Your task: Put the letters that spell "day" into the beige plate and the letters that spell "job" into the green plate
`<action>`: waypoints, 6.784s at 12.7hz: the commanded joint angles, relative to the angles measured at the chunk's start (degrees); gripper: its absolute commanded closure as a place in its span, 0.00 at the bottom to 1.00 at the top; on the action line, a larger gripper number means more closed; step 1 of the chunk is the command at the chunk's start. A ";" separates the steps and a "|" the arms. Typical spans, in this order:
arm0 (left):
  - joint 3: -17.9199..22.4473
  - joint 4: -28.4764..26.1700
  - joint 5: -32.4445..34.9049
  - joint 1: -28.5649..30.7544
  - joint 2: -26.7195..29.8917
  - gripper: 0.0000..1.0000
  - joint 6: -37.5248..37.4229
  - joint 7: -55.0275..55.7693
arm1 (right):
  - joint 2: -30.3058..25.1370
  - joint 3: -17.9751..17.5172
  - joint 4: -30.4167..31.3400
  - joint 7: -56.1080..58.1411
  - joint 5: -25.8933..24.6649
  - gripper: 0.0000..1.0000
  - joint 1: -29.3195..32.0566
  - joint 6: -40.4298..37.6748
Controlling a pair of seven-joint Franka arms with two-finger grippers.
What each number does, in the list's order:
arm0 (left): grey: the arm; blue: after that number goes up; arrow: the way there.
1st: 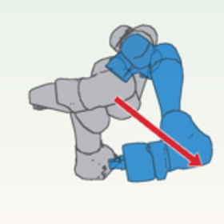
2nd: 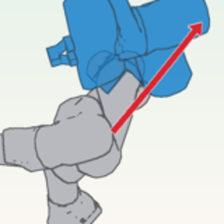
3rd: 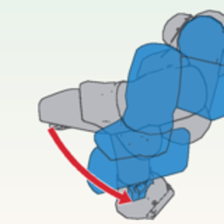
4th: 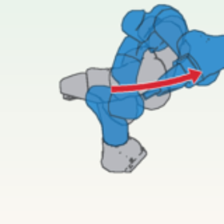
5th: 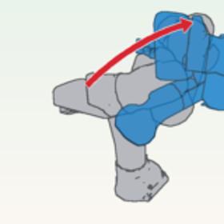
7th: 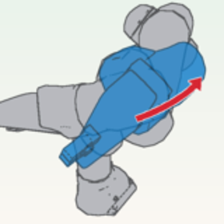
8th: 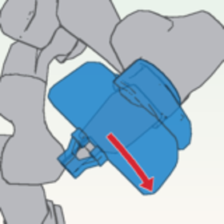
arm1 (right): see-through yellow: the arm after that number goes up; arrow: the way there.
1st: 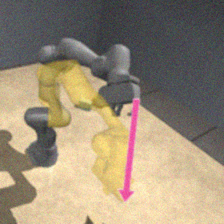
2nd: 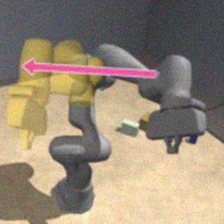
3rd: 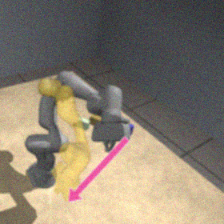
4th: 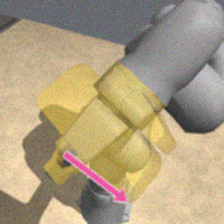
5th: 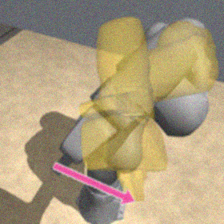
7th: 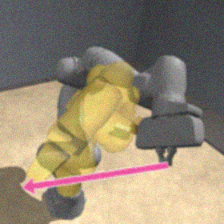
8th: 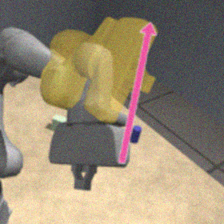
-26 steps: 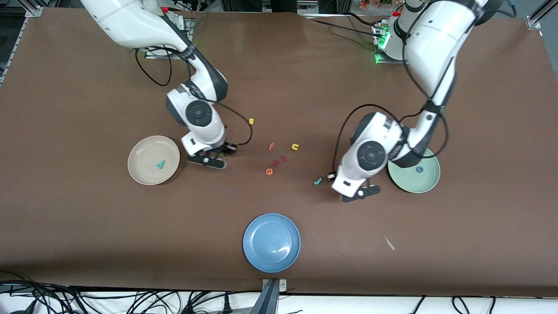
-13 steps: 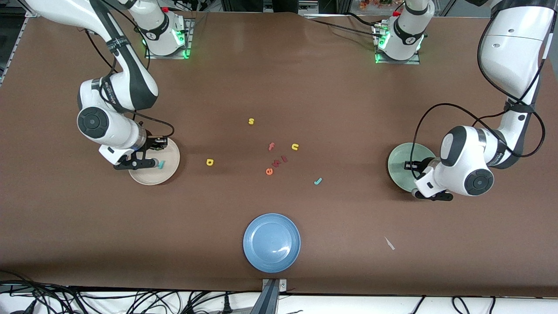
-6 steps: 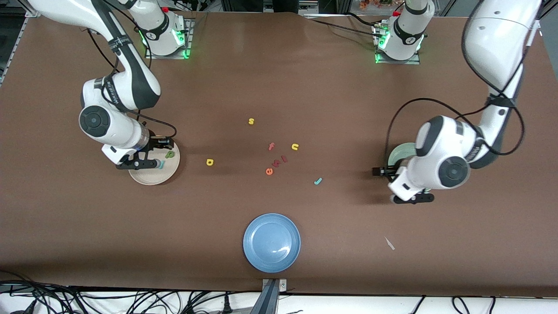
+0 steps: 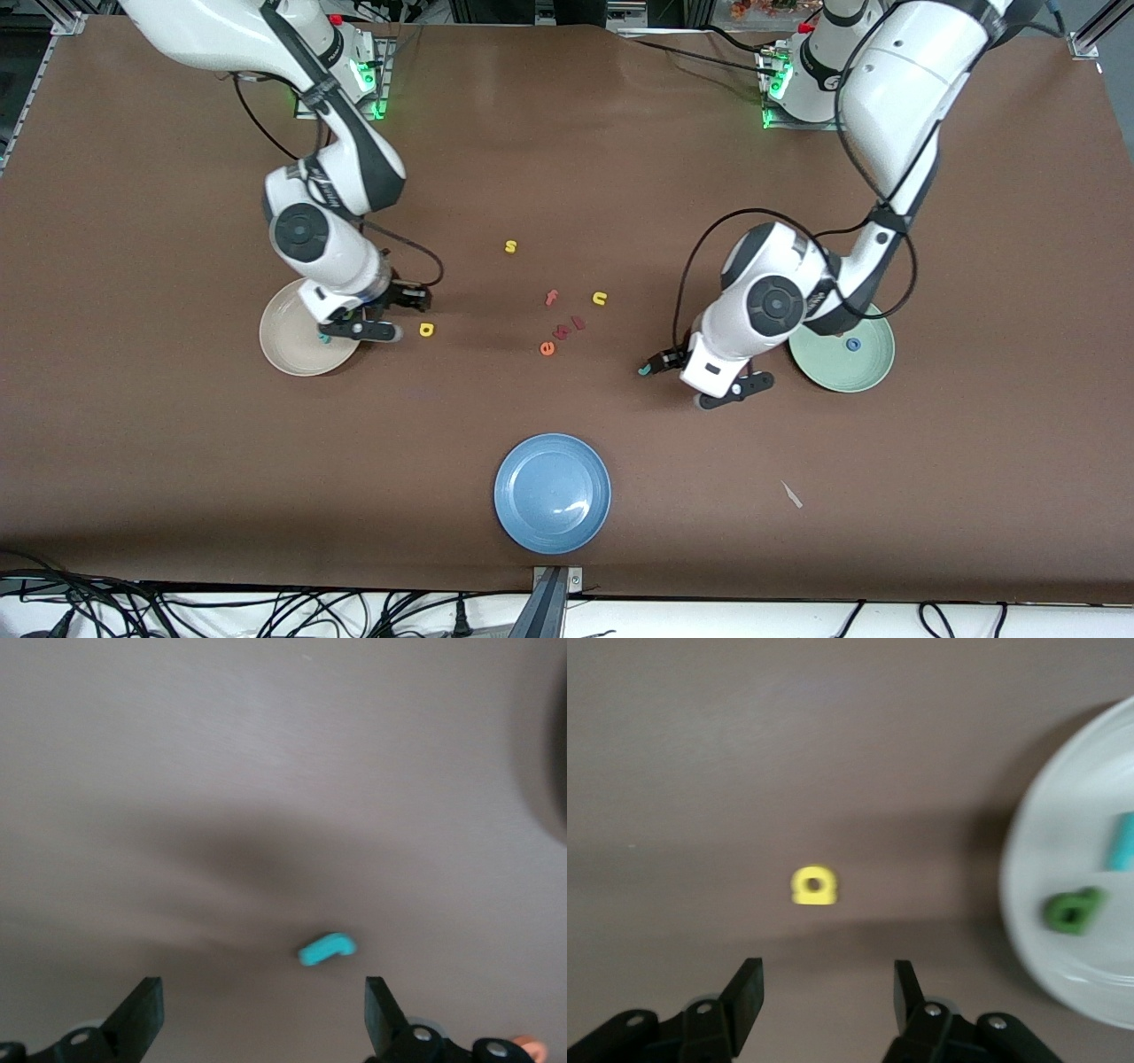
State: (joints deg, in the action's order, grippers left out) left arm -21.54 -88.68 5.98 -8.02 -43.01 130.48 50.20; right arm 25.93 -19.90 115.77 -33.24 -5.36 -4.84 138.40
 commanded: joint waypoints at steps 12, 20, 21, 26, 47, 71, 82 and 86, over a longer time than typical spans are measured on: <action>7.66 7.56 -0.45 -10.62 -8.05 0.30 3.64 3.41 | 7.11 2.49 -0.28 -1.04 -5.27 0.34 -1.40 12.06; 8.36 7.47 -0.45 -10.97 -8.85 0.41 3.55 3.41 | 7.91 4.16 -0.20 -0.77 -5.98 0.99 -2.54 13.56; 8.36 7.39 -0.45 -11.14 -8.85 0.41 3.29 3.41 | 7.82 4.16 -0.20 -0.51 -6.06 1.00 -2.46 13.21; 8.36 7.39 -0.45 -11.41 -8.76 0.55 3.11 3.76 | -4.90 3.90 -0.20 15.96 -4.93 1.00 4.03 -8.18; 8.36 1.34 1.74 6.41 5.82 0.72 -27.04 -31.79 | -9.58 5.22 -5.80 38.16 -1.05 0.01 15.30 -22.19; 7.66 17.14 -3.97 12.59 21.12 0.00 -47.68 -46.59 | -23.56 21.39 -26.65 36.05 7.56 0.01 1.15 -53.15; 7.83 17.14 -4.14 12.76 21.12 0.00 -47.78 -47.04 | -23.56 21.57 -27.35 36.84 7.38 0.01 1.23 -53.24; 7.75 17.14 -4.23 12.67 21.12 0.00 -47.78 -46.95 | -23.47 21.57 -27.35 36.93 7.38 0.00 1.32 -53.59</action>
State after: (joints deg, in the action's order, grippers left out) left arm -13.70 -73.42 3.05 4.56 -21.11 84.12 4.18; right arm 2.49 1.07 89.27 3.41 0.90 -3.20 85.72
